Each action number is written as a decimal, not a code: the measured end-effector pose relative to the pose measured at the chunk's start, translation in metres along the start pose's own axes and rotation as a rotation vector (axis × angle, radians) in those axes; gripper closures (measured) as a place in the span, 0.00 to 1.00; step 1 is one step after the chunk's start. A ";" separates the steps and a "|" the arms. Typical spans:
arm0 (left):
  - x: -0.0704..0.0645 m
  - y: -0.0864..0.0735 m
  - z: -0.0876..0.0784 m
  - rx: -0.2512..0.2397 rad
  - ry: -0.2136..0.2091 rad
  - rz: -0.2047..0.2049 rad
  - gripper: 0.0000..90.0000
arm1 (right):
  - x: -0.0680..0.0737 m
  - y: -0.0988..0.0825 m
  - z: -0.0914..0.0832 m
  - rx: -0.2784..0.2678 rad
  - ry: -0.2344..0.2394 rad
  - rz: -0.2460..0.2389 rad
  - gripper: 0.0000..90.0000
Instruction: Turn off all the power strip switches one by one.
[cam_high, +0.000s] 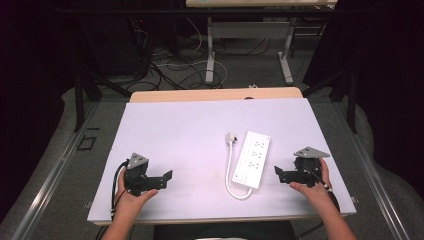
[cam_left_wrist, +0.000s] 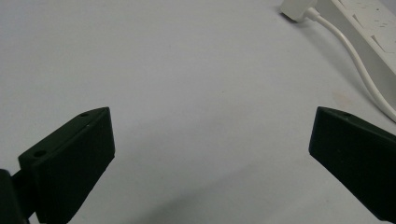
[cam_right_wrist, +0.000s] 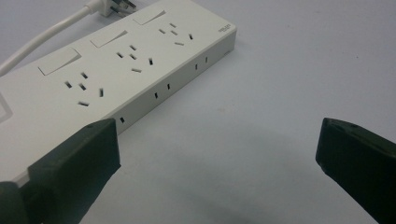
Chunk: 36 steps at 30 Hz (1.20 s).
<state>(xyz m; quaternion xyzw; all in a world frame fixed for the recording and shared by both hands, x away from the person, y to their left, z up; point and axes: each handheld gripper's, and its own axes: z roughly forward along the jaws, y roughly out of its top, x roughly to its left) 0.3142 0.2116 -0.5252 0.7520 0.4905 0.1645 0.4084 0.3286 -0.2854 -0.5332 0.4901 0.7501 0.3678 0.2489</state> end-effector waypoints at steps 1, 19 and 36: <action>0.000 0.000 0.000 -0.001 0.003 0.002 0.00 | 0.000 0.000 0.000 -0.002 0.000 -0.001 0.00; -0.004 -0.001 -0.004 0.003 0.039 0.017 0.00 | 0.008 0.008 -0.003 0.039 0.038 -0.034 0.20; -0.002 -0.001 -0.004 0.008 0.061 0.012 0.00 | 0.027 0.026 -0.003 0.068 0.109 -0.094 0.38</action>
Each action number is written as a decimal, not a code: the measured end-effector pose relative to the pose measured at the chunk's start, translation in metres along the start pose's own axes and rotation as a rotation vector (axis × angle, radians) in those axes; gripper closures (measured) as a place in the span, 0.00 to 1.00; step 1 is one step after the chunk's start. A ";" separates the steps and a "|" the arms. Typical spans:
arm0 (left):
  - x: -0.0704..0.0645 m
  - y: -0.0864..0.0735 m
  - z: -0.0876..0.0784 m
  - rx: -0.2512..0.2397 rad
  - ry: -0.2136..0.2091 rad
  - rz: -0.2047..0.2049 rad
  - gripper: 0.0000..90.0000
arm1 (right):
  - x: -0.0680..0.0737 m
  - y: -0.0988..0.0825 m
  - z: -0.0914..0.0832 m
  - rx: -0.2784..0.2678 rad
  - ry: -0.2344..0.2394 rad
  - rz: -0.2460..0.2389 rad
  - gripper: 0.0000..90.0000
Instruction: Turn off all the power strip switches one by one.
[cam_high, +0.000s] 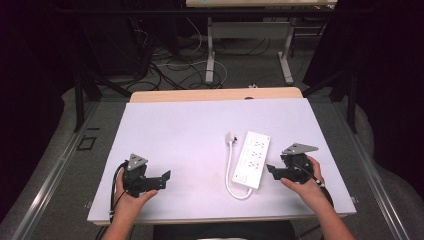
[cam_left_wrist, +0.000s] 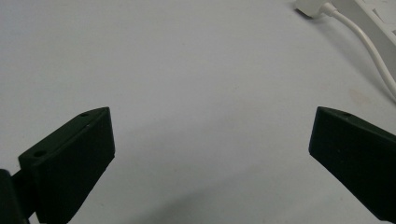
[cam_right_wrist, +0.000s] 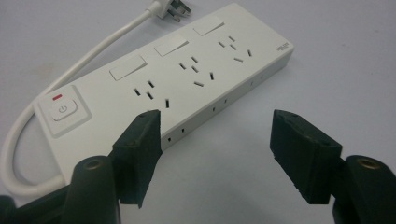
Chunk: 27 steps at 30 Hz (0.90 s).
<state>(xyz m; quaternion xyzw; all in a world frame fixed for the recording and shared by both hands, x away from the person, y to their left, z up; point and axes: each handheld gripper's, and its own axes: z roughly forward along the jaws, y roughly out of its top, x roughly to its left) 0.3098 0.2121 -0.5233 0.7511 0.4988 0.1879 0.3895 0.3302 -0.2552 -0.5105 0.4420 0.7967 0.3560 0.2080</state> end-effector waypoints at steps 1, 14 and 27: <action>0.000 0.000 0.000 0.001 0.000 0.000 0.00 | 0.000 0.000 0.000 0.000 0.000 0.000 0.38; -0.001 0.000 0.001 -0.001 0.000 -0.001 0.00 | 0.014 0.012 0.006 0.018 0.061 -0.047 0.62; -0.001 0.000 0.001 0.002 0.005 0.002 0.00 | 0.026 0.020 0.015 0.044 0.102 -0.062 0.81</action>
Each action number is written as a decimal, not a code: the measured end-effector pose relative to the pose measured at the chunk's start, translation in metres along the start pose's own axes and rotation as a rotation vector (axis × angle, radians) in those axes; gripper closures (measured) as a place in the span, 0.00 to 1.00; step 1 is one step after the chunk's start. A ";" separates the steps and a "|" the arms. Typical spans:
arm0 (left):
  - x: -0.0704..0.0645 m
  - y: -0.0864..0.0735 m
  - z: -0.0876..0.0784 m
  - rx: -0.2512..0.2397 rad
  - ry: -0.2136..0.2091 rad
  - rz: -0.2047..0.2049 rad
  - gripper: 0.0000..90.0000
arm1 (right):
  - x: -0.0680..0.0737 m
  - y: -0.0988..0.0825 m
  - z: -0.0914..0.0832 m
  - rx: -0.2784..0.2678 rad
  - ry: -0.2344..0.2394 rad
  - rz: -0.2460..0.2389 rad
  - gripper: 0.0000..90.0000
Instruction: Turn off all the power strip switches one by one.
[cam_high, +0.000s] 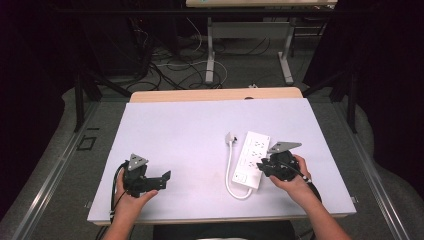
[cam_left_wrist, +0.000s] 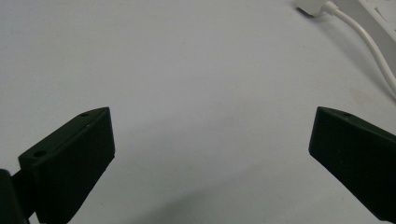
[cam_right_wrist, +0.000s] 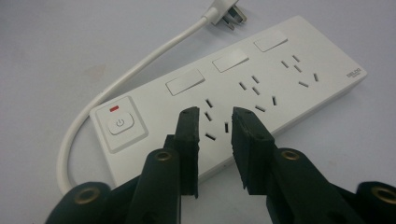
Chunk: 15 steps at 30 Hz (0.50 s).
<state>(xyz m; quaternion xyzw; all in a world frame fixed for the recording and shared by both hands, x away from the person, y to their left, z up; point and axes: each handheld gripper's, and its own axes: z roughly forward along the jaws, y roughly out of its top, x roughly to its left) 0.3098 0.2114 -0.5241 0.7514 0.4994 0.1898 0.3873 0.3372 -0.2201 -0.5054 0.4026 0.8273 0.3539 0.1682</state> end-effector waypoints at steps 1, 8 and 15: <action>0.000 0.000 0.000 0.000 0.000 -0.001 0.00 | 0.001 0.001 0.001 0.003 0.004 0.000 0.84; 0.000 0.000 0.000 0.003 -0.002 -0.002 0.00 | 0.004 0.004 0.006 0.013 0.033 -0.011 0.92; 0.001 0.000 0.001 0.000 0.003 0.008 0.00 | 0.010 0.008 0.012 0.032 0.062 -0.016 1.00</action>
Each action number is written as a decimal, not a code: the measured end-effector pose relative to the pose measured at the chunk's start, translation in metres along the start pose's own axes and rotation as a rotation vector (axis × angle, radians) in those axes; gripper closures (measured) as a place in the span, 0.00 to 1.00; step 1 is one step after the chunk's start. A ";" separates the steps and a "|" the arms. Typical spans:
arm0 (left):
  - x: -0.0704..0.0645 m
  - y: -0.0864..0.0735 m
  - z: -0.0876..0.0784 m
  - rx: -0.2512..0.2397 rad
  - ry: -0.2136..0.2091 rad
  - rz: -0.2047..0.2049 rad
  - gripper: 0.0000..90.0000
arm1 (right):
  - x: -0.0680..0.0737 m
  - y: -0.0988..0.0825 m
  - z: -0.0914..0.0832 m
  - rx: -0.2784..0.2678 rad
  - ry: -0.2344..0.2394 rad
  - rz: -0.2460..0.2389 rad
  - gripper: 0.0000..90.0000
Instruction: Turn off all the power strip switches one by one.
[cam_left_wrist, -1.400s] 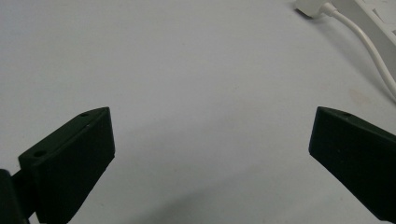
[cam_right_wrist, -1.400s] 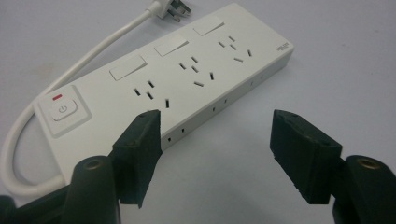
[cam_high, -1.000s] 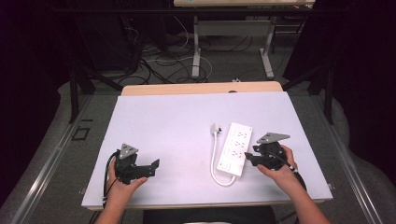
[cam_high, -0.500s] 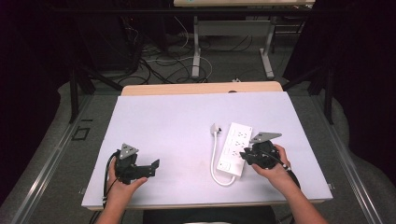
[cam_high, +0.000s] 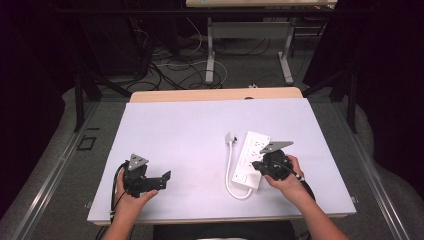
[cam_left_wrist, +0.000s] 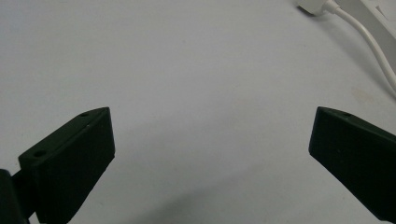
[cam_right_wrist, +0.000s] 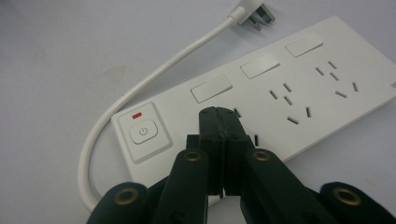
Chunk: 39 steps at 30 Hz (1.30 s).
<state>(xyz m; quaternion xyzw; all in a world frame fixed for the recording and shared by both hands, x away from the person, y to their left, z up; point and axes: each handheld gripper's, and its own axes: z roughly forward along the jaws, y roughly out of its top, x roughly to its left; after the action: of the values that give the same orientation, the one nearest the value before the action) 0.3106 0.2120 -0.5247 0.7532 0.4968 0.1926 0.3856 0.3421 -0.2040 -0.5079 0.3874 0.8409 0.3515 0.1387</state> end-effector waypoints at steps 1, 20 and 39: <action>0.000 0.000 0.000 0.002 0.000 -0.003 0.00 | 0.001 0.000 0.001 0.005 -0.003 -0.005 1.00; 0.000 0.000 0.000 0.001 -0.002 -0.015 0.01 | 0.026 0.002 0.023 0.050 0.072 -0.069 1.00; 0.000 0.000 0.000 0.005 -0.005 -0.004 0.01 | 0.033 0.003 0.028 0.081 0.095 -0.072 1.00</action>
<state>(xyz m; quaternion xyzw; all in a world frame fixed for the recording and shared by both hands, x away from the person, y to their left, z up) 0.3108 0.2123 -0.5253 0.7536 0.4977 0.1887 0.3857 0.3357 -0.1644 -0.5242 0.3450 0.8736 0.3297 0.0956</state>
